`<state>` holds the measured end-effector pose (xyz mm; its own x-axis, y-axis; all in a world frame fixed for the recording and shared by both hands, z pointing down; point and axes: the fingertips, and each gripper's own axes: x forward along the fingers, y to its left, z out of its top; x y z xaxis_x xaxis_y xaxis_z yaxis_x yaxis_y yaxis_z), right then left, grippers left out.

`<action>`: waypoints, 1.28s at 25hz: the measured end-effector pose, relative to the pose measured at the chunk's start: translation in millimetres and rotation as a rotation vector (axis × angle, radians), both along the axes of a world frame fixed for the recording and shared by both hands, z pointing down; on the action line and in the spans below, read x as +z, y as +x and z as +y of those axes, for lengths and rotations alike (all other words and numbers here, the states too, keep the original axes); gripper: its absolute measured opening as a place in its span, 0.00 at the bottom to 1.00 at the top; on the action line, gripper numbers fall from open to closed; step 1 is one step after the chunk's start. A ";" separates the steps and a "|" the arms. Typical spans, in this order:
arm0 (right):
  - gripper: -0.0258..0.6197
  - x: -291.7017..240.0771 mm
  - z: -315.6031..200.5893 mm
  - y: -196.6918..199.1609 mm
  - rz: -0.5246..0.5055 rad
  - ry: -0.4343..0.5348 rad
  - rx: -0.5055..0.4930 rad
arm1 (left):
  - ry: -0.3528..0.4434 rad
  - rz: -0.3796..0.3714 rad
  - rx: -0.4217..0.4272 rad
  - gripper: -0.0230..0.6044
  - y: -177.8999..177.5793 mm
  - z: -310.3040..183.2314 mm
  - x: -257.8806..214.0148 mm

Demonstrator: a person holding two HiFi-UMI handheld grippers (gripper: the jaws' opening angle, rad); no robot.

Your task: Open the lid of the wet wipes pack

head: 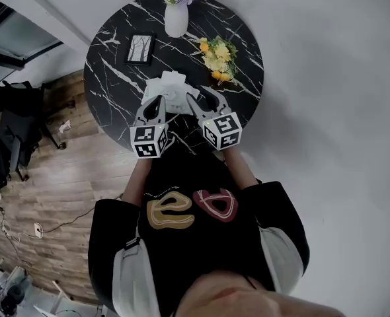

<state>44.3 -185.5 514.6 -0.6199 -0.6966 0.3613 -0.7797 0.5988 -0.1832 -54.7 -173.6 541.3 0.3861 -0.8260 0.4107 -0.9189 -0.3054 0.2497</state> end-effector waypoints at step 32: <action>0.06 2.5 52.3 18.0 0.035 0.073 -0.026 | 0.108 -0.031 0.009 0.07 46.2 52.3 -22.0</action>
